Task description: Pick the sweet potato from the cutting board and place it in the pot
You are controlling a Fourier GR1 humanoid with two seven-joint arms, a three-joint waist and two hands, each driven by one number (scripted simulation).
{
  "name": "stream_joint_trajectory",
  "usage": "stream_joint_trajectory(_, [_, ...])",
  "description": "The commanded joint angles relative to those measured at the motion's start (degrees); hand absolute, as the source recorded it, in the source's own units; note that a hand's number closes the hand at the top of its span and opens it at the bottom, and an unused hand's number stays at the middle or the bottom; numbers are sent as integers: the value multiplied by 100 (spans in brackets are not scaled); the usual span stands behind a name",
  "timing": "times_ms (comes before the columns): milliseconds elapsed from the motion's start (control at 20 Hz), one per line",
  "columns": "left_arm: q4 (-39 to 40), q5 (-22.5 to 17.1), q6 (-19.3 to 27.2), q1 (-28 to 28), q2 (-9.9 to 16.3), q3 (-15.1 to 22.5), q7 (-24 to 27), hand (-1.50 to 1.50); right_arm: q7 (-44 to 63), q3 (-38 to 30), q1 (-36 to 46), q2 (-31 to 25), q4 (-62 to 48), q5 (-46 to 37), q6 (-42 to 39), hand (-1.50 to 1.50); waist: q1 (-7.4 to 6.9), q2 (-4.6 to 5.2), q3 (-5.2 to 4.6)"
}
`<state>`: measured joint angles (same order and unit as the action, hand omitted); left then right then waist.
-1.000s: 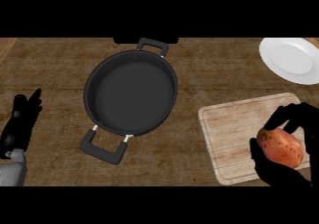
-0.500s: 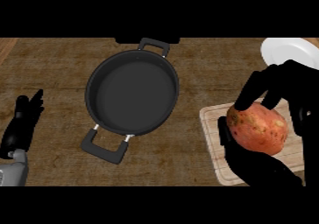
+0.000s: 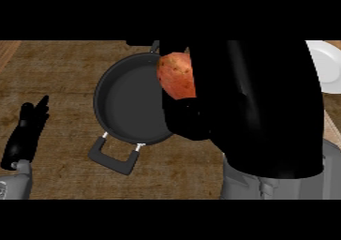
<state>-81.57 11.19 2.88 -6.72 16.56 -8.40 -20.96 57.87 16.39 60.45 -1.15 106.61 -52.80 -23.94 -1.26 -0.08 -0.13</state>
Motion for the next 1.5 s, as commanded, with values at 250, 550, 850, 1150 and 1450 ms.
stream_joint_trajectory(250, [-353, 4, -28, 178, -78, 51, -145, 0, 586, 277, 845, 112, -2268, 905, 943, 150, -56, 10, 6])
stream_joint_trajectory(550, [189, 100, 50, -118, -167, 77, 192, 0, 218, 471, 498, 113, -3544, 1498, 2225, 150, -115, 65, 1])
stream_joint_trajectory(850, [124, 102, -36, -267, -96, 65, -5, 0, -314, 932, 464, 114, -4153, 2344, 3506, -150, -111, 60, 7])
stream_joint_trajectory(1150, [36, 53, -72, -102, -112, 40, -33, 0, -840, 500, 246, 114, -3875, 2476, 5250, -150, -92, 53, 13])
stream_joint_trajectory(1450, [-76, -42, -112, 30, 46, -186, -143, 0, -1104, 125, -179, 114, -3504, 2058, 6150, -150, 101, -4, 15])
